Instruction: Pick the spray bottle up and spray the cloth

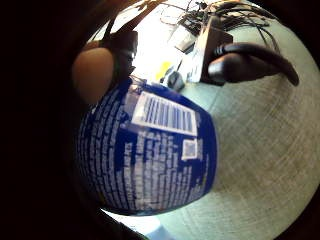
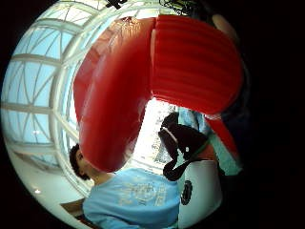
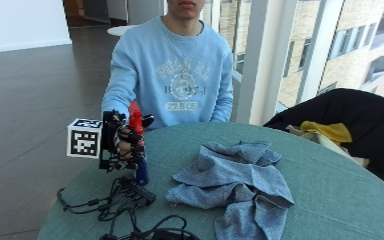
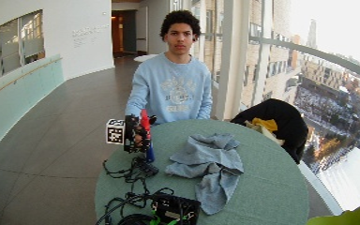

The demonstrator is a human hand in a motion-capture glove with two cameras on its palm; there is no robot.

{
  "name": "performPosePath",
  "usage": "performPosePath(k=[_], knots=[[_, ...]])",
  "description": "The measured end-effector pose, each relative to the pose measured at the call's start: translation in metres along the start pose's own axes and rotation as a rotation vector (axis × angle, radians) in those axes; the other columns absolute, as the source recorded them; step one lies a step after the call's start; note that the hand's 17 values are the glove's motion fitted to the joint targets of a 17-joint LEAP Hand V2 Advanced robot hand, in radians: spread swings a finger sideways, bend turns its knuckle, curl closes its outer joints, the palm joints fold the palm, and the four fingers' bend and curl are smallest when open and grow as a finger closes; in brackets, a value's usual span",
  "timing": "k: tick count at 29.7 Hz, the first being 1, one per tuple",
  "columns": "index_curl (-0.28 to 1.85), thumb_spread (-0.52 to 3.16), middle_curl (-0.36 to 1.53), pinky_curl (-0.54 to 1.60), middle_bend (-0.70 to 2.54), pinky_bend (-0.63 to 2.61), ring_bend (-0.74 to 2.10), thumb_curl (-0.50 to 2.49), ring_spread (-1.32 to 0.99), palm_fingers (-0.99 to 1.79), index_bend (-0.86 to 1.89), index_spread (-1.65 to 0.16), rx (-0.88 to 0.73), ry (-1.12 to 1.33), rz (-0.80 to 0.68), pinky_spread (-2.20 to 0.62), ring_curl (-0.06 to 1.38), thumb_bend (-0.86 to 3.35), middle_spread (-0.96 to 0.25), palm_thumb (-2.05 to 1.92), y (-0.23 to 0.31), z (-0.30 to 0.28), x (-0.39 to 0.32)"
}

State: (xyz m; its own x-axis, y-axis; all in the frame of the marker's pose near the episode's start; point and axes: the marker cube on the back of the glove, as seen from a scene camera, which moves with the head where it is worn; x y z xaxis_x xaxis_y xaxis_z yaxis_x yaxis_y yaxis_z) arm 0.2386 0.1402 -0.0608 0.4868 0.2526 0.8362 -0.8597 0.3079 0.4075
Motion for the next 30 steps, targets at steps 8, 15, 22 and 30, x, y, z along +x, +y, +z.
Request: performPosePath(k=[8, 15, 22, 30], knots=[[0.33, 0.97, 0.41, 0.28, 0.32, 0.15, 0.43, 0.35, -0.08, 1.02, 0.23, -0.3, 0.128, 0.017, -0.005, 0.2, 0.35, 0.03, -0.11, 0.83, -0.009, -0.001, 0.0], [0.37, 0.93, 0.46, 0.28, 0.39, 0.16, 0.44, 0.41, -0.1, 1.09, 0.18, -0.27, 0.103, 0.06, -0.01, 0.19, 0.38, 0.02, -0.12, 0.89, -0.011, 0.001, -0.011], [0.38, 0.88, 0.47, 0.29, 0.4, 0.18, 0.47, 0.45, -0.09, 1.15, 0.16, -0.24, -0.066, 0.159, 0.021, 0.18, 0.4, -0.01, -0.12, 0.91, -0.026, 0.016, -0.05], [0.4, 0.86, 0.48, 0.31, 0.4, 0.2, 0.49, 0.48, -0.08, 1.17, 0.16, -0.22, -0.296, 0.342, 0.1, 0.16, 0.4, -0.03, -0.11, 0.9, -0.043, 0.037, -0.092]])
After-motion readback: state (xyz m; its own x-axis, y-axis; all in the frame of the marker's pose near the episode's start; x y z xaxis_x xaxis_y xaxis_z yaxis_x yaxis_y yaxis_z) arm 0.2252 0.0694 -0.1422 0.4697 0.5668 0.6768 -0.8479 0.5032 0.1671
